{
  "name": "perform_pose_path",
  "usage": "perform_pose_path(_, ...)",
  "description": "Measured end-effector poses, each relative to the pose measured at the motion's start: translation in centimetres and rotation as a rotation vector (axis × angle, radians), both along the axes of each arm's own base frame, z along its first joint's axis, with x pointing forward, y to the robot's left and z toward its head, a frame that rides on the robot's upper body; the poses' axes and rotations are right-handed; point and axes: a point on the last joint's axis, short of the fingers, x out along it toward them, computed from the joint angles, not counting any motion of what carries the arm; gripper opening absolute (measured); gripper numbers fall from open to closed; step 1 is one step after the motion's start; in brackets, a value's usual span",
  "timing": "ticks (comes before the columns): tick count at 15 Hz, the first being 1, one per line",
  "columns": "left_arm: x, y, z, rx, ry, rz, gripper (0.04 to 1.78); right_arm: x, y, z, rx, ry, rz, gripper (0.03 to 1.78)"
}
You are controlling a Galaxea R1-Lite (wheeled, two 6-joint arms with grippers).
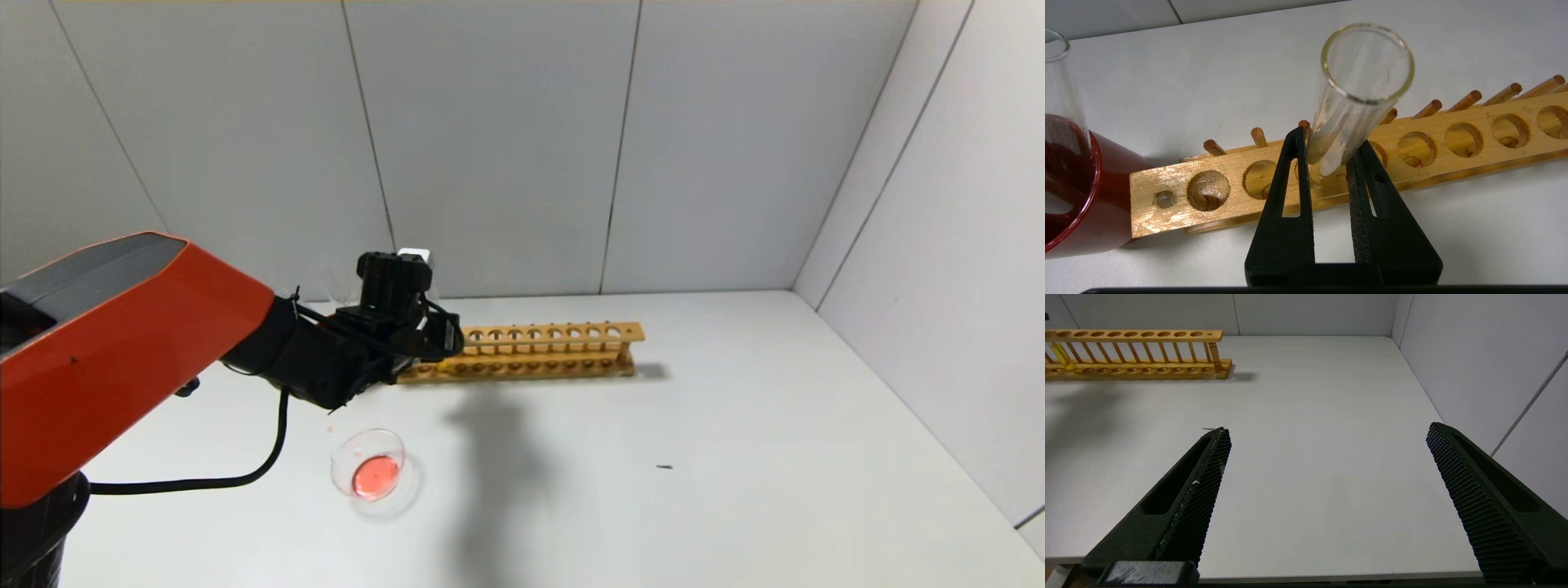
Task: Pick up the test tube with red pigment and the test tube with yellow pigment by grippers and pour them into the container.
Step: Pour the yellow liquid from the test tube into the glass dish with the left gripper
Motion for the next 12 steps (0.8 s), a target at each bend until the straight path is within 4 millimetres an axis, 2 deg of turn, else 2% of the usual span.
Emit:
perform_pose_path(4, -0.8, -0.1, 0.4, 0.024, -0.003, -0.016, 0.30, 0.0, 0.0, 0.0, 0.000, 0.000, 0.001, 1.75)
perform_pose_path(8, -1.2, 0.1, 1.8, 0.022, -0.036, -0.021, 0.30, 0.0, 0.0, 0.0, 0.000, 0.000, 0.001, 1.75)
perform_pose_path(12, -1.3, 0.2, 2.3, 0.024, -0.051, -0.021, 0.30, 0.0, 0.0, 0.0, 0.000, 0.000, 0.000, 1.75)
